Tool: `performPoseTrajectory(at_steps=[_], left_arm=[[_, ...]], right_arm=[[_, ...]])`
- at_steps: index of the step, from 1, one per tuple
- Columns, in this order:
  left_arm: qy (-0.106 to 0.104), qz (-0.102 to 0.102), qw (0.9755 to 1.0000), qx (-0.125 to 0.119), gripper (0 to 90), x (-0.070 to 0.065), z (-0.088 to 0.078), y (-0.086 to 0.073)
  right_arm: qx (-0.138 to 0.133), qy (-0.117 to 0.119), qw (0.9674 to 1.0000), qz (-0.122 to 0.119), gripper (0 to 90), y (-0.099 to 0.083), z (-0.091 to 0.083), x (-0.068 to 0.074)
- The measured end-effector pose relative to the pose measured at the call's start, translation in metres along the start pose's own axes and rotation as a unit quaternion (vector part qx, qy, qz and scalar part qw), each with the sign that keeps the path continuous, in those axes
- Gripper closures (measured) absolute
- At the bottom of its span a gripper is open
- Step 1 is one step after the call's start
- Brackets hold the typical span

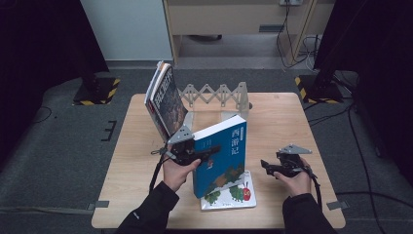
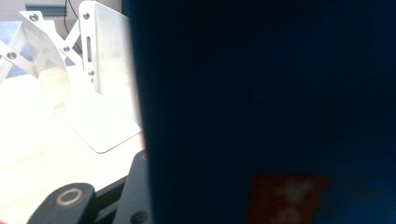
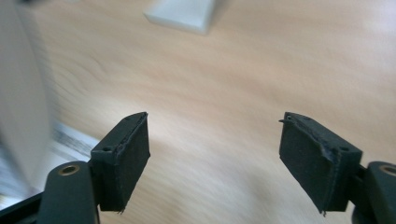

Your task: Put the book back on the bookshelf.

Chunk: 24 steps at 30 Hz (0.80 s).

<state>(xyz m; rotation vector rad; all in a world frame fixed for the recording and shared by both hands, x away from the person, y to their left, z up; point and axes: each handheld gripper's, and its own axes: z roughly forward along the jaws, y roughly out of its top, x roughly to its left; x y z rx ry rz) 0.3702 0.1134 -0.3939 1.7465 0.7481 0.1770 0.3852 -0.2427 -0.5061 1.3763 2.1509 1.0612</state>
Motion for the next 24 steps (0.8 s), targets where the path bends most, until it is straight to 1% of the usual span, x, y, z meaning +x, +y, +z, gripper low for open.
performPoseTrajectory(at_steps=[2, 5, 6, 9, 10, 11, 12, 13, 15, 16, 18, 20, 24], left_arm=[[-0.002, -0.005, 1.0, 0.001, 60.9, -0.001, -0.001, 0.002], [-0.005, -0.005, 1.0, 0.004, 61.0, -0.003, -0.004, 0.005], [-0.005, -0.005, 1.0, 0.007, 61.0, -0.004, -0.005, 0.006], [-0.001, -0.007, 0.9999, 0.01, 61.0, -0.004, -0.009, 0.011], [0.0, -0.009, 0.9999, 0.009, 61.1, -0.003, -0.01, 0.012], [0.005, -0.015, 0.9999, 0.004, 61.0, -0.002, -0.013, 0.014], [0.007, -0.018, 0.9998, 0.001, 61.0, -0.002, -0.015, 0.014], [0.011, -0.021, 0.9997, -0.002, 61.0, 0.0, -0.017, 0.016], [0.019, -0.023, 0.9995, -0.008, 61.1, 0.003, -0.022, 0.02], [0.022, -0.023, 0.9994, -0.011, 61.1, 0.004, -0.024, 0.021], [0.028, -0.023, 0.9992, -0.016, 61.1, 0.006, -0.029, 0.025], [0.035, -0.023, 0.9989, -0.021, 61.1, 0.008, -0.035, 0.031], [0.043, -0.027, 0.998, -0.038, 61.1, 0.013, -0.044, 0.039]], right_arm=[[0.022, -0.01, 0.9997, 0.002, 22.7, -0.004, 0.003, -0.005], [0.033, -0.031, 0.9989, -0.007, 21.7, -0.006, 0.006, -0.009], [0.037, -0.033, 0.9988, -0.005, 20.9, -0.007, 0.007, -0.011], [0.059, -0.042, 0.9973, -0.012, 20.4, -0.01, 0.01, -0.012], [0.063, -0.042, 0.997, -0.015, 20.0, -0.01, 0.01, -0.013], [0.066, -0.042, 0.9969, -0.011, 19.3, -0.011, 0.011, -0.013], [0.074, -0.04, 0.9964, -0.01, 18.9, -0.012, 0.012, -0.014], [0.076, -0.041, 0.9962, -0.009, 18.9, -0.014, 0.013, -0.014], [0.074, -0.041, 0.9964, -0.006, 18.0, -0.015, 0.015, -0.016], [0.073, -0.042, 0.9965, -0.001, 17.8, -0.015, 0.014, -0.016], [0.068, -0.044, 0.9967, -0.001, 16.1, -0.017, 0.015, -0.016], [0.064, -0.047, 0.9968, -0.011, 13.0, -0.018, 0.016, -0.015], [0.047, -0.06, 0.9971, 0.002, 8.0, -0.022, 0.018, -0.012]])
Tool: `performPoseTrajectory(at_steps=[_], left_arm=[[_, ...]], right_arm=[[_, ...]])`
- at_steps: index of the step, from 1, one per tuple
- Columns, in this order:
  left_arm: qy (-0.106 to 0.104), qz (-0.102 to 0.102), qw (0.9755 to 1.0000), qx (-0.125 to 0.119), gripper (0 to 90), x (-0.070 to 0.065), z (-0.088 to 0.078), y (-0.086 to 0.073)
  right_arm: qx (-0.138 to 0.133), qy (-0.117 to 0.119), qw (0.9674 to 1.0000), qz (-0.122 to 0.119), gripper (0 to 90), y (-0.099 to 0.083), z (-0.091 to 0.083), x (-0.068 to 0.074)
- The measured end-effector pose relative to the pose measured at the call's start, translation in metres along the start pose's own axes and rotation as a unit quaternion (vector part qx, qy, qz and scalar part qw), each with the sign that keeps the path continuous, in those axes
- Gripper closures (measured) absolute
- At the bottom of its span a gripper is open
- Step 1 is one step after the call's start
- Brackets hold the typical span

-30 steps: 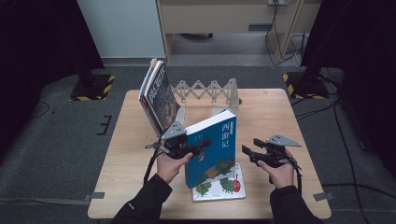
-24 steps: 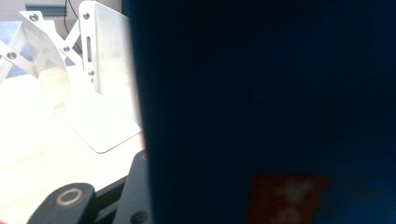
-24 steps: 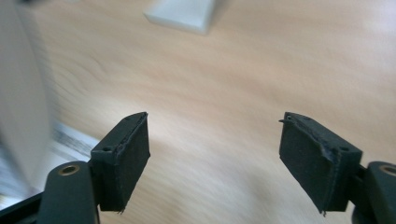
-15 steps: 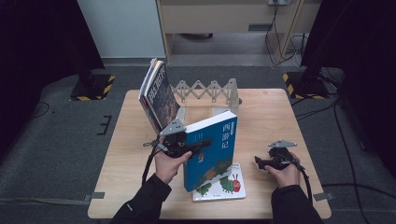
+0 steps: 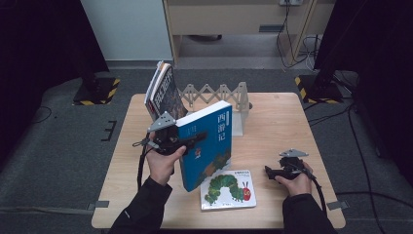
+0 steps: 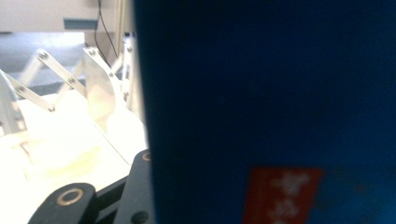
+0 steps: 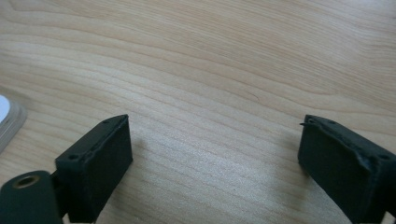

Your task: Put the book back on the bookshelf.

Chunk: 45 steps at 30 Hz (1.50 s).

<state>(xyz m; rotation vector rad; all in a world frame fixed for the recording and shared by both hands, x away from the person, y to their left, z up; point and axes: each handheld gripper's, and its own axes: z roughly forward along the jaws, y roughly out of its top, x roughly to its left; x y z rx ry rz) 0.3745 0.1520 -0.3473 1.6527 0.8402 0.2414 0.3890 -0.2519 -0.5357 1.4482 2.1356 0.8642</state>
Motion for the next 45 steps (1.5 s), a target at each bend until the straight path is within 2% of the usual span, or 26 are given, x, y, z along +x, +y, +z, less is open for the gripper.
performPoseTrajectory(at_steps=[3, 11, 14, 18, 23, 27, 31, 34, 40, 45], left_arm=[[0.011, -0.002, 0.9999, -0.012, 61.2, 0.002, -0.004, 0.009], [0.05, 0.004, 0.9977, -0.045, 61.2, 0.012, -0.006, 0.041], [0.063, 0.01, 0.9969, -0.047, 61.2, 0.017, -0.006, 0.05], [0.077, 0.005, 0.9958, -0.049, 61.2, 0.025, -0.004, 0.057], [0.098, -0.001, 0.9939, -0.05, 61.2, 0.034, 0.009, 0.065], [0.106, -0.006, 0.9933, -0.045, 61.2, 0.041, 0.021, 0.072], [0.116, 0.0, 0.9918, -0.055, 61.2, 0.045, 0.03, 0.079], [0.125, -0.006, 0.9906, -0.056, 61.2, 0.051, 0.037, 0.082], [0.138, -0.015, 0.9888, -0.055, 61.2, 0.064, 0.049, 0.083], [0.148, -0.015, 0.9879, -0.045, 61.2, 0.071, 0.061, 0.082]], right_arm=[[-0.013, -0.001, 0.9999, 0.001, 4.7, -0.003, 0.001, -0.002], [-0.013, -0.002, 0.9999, 0.002, 4.4, -0.004, 0.001, -0.002], [-0.013, -0.002, 0.9999, 0.001, 4.4, -0.004, 0.001, -0.002], [-0.013, -0.002, 0.9999, 0.002, 4.4, -0.004, 0.001, -0.002], [-0.013, -0.002, 0.9999, 0.002, 4.4, -0.004, 0.001, -0.002], [-0.012, -0.002, 0.9999, 0.002, 4.4, -0.004, 0.001, -0.002], [-0.012, -0.001, 0.9999, 0.001, 4.4, -0.004, 0.001, -0.002], [-0.012, -0.001, 0.9999, 0.0, 4.4, -0.004, 0.001, -0.002], [-0.012, -0.001, 0.9999, -0.001, 4.4, -0.004, 0.001, -0.002], [-0.013, 0.0, 0.9999, 0.0, 4.4, -0.004, 0.001, -0.002]])
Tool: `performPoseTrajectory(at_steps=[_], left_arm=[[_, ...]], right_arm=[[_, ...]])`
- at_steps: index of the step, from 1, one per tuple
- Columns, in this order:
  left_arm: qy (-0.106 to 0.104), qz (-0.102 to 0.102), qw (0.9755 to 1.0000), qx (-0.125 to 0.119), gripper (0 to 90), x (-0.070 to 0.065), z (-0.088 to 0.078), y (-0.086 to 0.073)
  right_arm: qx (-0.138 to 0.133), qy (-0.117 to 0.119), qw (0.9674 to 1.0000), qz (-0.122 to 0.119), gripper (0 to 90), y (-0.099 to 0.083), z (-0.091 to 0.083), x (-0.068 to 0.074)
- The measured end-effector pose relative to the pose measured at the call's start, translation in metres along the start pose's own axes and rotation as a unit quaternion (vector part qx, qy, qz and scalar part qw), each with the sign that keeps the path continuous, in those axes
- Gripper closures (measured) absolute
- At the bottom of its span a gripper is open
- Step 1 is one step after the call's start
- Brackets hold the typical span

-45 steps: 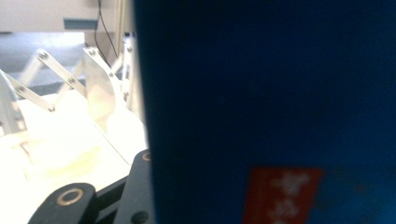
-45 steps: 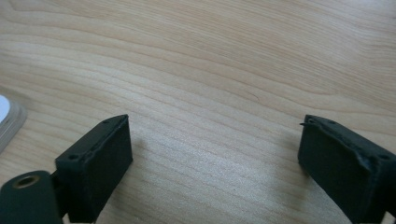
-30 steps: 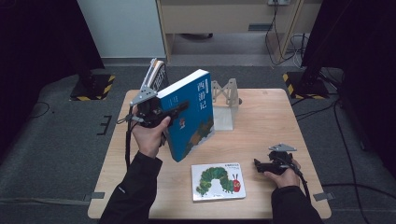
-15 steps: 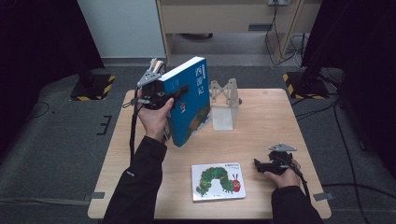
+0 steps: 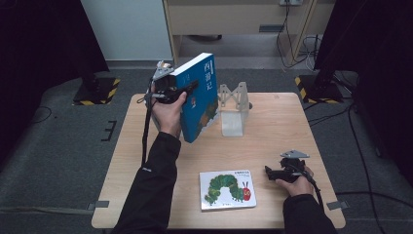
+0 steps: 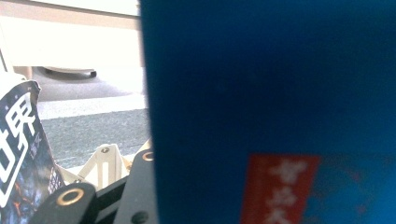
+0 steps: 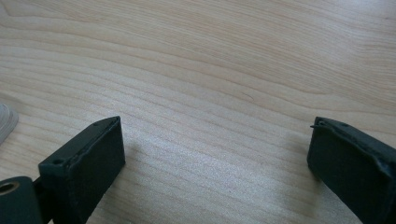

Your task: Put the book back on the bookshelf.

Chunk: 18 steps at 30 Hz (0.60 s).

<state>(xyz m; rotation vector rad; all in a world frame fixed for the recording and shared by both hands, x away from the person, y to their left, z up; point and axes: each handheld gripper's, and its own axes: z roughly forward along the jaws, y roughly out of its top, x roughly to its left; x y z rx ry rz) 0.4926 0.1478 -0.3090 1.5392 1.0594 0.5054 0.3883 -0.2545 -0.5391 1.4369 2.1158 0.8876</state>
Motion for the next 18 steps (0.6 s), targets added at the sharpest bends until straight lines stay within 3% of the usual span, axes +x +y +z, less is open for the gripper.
performPoseTrajectory(at_steps=[3, 8, 12, 18], left_arm=[[0.004, -0.004, 1.0, 0.003, 61.2, 0.003, 0.008, -0.001], [0.017, 0.011, 0.9997, 0.01, 61.3, 0.003, 0.022, 0.001], [0.028, -0.003, 0.9996, 0.009, 61.3, 0.007, 0.033, 0.004], [0.046, 0.019, 0.9987, 0.013, 61.3, 0.007, 0.05, 0.009]], right_arm=[[0.0, 0.0, 1.0, 0.0, 4.4, 0.0, 0.0, 0.0], [0.001, 0.0, 1.0, -0.001, 4.4, 0.0, 0.0, 0.0], [0.001, 0.001, 1.0, 0.0, 4.4, 0.0, 0.0, 0.0], [0.001, 0.001, 1.0, -0.001, 4.4, 0.0, 0.0, 0.0]])
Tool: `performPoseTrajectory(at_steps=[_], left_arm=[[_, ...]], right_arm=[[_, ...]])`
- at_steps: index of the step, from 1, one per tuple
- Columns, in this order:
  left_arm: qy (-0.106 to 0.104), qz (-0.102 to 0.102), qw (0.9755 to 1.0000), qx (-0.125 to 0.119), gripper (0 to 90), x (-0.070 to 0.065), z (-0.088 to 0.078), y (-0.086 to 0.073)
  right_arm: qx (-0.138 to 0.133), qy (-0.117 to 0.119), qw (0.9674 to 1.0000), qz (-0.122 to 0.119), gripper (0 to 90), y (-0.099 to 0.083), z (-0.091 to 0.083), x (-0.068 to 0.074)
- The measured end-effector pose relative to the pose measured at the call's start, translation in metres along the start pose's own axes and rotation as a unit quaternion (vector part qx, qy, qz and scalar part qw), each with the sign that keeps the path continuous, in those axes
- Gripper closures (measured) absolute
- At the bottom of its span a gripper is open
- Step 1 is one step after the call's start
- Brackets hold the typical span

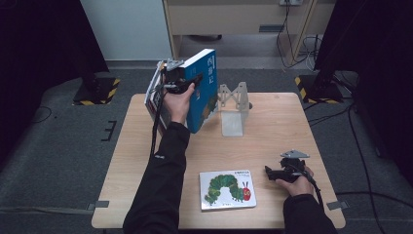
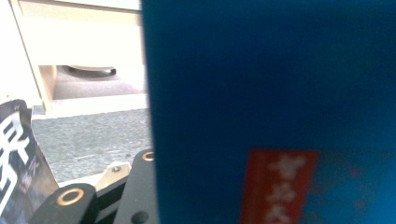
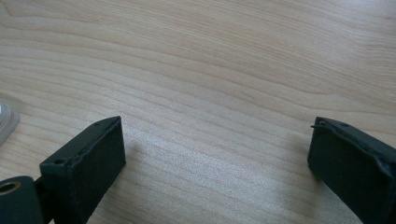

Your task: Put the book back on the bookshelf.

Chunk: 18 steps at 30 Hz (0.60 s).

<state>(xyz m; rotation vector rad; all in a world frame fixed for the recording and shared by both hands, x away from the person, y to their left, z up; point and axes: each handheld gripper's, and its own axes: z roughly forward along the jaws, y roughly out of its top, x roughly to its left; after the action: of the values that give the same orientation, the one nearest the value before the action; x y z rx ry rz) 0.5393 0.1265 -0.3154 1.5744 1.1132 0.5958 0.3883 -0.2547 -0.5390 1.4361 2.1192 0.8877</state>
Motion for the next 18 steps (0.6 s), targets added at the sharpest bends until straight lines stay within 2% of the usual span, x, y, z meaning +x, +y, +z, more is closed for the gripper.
performPoseTrajectory(at_steps=[2, 4, 8, 13, 18], left_arm=[[0.009, 0.005, 0.9999, 0.006, 61.3, -0.002, 0.006, 0.002], [0.008, 0.002, 1.0, 0.005, 61.3, -0.002, 0.009, 0.001], [0.007, -0.02, 0.9998, 0.001, 61.3, -0.002, 0.018, -0.003], [0.01, -0.016, 0.9997, 0.017, 61.3, -0.005, 0.03, -0.011], [0.012, -0.024, 0.9993, 0.026, 61.2, -0.003, 0.038, -0.019]], right_arm=[[0.0, 0.0, 1.0, 0.0, 4.4, 0.0, 0.0, 0.0], [0.0, 0.001, 1.0, 0.001, 4.4, 0.0, 0.0, 0.0], [0.0, 0.001, 1.0, 0.001, 4.4, 0.0, 0.0, 0.0], [-0.001, 0.001, 1.0, 0.001, 4.4, 0.0, 0.0, 0.0], [0.0, 0.002, 1.0, 0.0, 4.4, 0.0, 0.0, 0.0]])
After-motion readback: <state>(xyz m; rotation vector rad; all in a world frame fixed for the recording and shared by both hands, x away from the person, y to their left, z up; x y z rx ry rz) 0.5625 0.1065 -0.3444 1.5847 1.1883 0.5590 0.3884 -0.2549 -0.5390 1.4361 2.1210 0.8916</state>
